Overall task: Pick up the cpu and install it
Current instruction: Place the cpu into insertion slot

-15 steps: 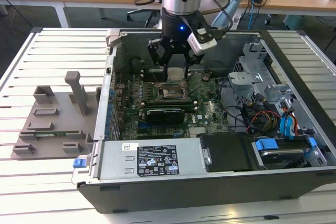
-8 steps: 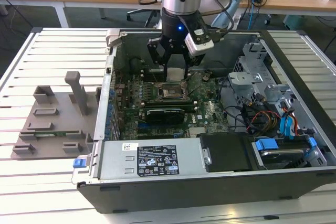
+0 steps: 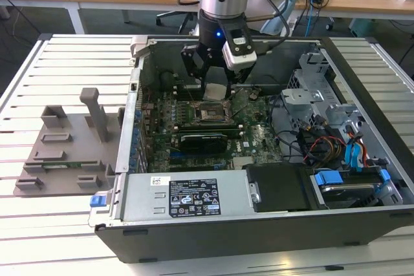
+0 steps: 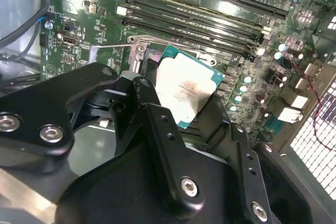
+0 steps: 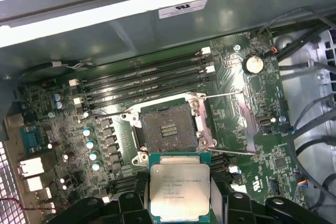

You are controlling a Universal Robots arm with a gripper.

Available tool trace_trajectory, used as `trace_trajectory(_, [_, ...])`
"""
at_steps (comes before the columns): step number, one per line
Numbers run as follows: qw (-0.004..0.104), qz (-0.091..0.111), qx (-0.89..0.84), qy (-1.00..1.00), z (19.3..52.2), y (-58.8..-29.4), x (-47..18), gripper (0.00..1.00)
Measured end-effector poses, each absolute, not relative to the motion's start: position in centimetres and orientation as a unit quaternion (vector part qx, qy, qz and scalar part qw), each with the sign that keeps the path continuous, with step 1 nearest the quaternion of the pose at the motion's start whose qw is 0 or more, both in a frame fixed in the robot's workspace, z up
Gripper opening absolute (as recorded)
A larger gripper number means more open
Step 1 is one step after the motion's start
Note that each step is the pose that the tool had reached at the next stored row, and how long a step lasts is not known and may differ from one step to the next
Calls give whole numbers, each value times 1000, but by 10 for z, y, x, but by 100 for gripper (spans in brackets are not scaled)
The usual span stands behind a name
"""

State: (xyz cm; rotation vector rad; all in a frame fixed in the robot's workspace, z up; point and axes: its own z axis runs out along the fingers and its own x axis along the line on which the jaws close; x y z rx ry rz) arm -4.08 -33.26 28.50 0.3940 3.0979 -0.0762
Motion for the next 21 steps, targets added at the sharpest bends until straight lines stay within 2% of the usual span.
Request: trace_trajectory(21, [7,-26,206,978,285,-333,-41,55])
